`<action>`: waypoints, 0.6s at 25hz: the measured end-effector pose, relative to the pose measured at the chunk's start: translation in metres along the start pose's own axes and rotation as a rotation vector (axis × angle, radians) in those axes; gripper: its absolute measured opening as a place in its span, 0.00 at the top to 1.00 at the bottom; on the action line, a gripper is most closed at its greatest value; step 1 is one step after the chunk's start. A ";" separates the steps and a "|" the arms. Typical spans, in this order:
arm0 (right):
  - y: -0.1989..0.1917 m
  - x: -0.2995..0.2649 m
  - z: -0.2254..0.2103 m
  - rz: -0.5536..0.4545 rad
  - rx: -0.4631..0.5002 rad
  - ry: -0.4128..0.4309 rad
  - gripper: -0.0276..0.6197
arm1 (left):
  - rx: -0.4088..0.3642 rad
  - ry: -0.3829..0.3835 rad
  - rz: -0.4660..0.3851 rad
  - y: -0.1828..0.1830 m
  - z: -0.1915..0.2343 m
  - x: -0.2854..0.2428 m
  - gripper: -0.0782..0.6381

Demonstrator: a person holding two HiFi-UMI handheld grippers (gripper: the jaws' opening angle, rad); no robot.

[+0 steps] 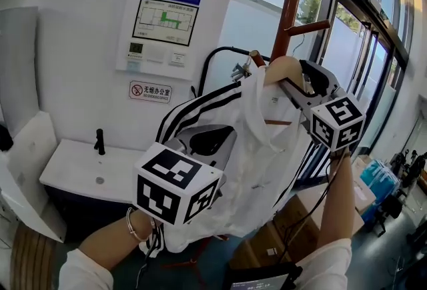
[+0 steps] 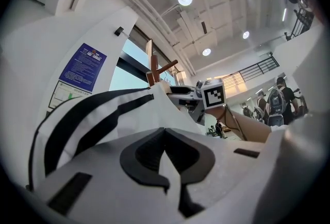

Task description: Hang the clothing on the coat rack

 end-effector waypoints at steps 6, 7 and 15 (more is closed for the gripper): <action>-0.003 0.012 -0.006 0.047 0.022 -0.044 0.53 | -0.006 -0.062 -0.017 -0.004 -0.004 -0.003 0.88; -0.003 0.014 -0.008 0.051 0.018 -0.059 0.53 | -0.008 -0.075 -0.017 -0.005 -0.004 -0.004 0.88; -0.006 0.043 -0.016 0.074 -0.011 -0.137 0.53 | 0.016 -0.153 -0.017 -0.013 -0.013 -0.011 0.88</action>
Point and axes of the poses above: the fingertips, and each gripper's own axes: x backward along the fingers, z to its left, y out of its top, the point moved 3 cm from there along x, backward along the fingers, and after that the axes turned 10 degrees about -y, right-handed, at the moved point
